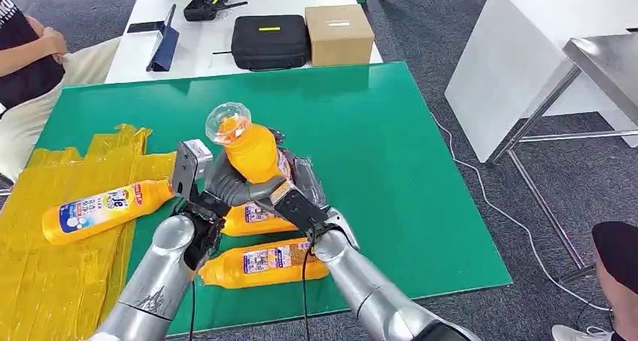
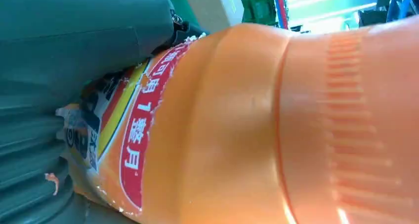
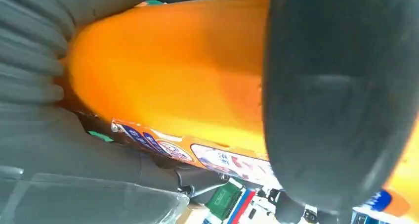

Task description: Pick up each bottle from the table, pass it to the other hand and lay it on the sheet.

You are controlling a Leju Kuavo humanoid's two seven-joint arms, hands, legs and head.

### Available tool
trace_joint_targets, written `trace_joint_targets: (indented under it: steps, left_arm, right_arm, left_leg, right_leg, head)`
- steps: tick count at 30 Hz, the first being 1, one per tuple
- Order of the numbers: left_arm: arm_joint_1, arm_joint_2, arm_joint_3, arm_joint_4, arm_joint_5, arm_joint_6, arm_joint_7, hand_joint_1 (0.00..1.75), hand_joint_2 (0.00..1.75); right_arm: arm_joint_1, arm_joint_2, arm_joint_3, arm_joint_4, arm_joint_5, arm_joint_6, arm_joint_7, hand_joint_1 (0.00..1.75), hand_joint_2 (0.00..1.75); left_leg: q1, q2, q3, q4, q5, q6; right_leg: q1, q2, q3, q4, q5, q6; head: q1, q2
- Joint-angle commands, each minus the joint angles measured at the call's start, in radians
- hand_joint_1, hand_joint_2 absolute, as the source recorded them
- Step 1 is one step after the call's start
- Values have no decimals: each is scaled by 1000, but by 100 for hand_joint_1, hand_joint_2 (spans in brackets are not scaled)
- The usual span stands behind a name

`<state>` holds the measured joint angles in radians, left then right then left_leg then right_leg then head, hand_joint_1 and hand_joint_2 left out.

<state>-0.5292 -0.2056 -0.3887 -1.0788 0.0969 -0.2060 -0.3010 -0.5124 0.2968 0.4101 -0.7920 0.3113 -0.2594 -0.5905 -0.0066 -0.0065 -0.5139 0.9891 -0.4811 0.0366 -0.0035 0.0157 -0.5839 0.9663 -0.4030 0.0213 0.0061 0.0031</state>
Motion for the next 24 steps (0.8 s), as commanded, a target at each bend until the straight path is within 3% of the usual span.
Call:
trace_joint_targets:
  steps: [1,4,5,6,7,14,19,24]
  left_arm:
    - [-23,17,-25,-5,9,-2,-9,175,175]
    - [-24,18,-21,-1,11,4,-12,175,175]
    - [-25,20,-16,2,12,9,-13,175,175]
    - [-24,22,-12,0,12,14,-17,175,175]
    - [-23,28,-8,-5,6,25,-25,175,175]
    - [11,59,37,-75,-36,97,-49,175,175]
    - [100,112,170,-245,-128,234,-64,175,175]
    - [167,134,293,-353,-300,390,-81,175,175]
  right_arm:
    - [-41,-17,38,91,-4,13,7,175,175]
    - [-45,-14,36,102,-7,12,4,175,175]
    - [-48,-12,33,109,-11,10,0,166,175]
    - [-47,-9,26,109,-17,5,-1,120,175]
    - [-45,-7,21,105,-21,-3,-6,0,175]
    - [-13,-19,27,24,-14,-11,1,0,175]
    - [94,-107,54,-256,37,-53,42,0,175]
    - [288,-201,27,-595,134,-129,122,0,175]
  left_leg:
    - [1,0,1,0,0,-2]
    - [1,0,2,-1,-1,-3]
    - [1,0,2,-1,-1,-2]
    - [1,0,3,-1,-1,-3]
    - [1,0,1,0,-1,-2]
    - [1,1,2,-1,-1,-3]
    - [1,3,2,-2,-1,-2]
    - [1,-1,2,-1,-1,-3]
  right_leg:
    - [1,-1,1,-1,0,0]
    - [1,-2,2,-1,-1,0]
    - [1,-2,2,-1,-1,0]
    - [1,-2,3,-1,-1,0]
    - [0,-1,1,0,0,0]
    - [1,-1,2,-1,-1,-1]
    - [0,1,1,-1,0,0]
    - [1,-3,3,-1,-2,0]
  head:
    - [0,0]
    - [0,0]
    - [0,0]
    - [0,0]
    - [0,0]
    - [0,0]
    - [0,0]
    - [0,0]
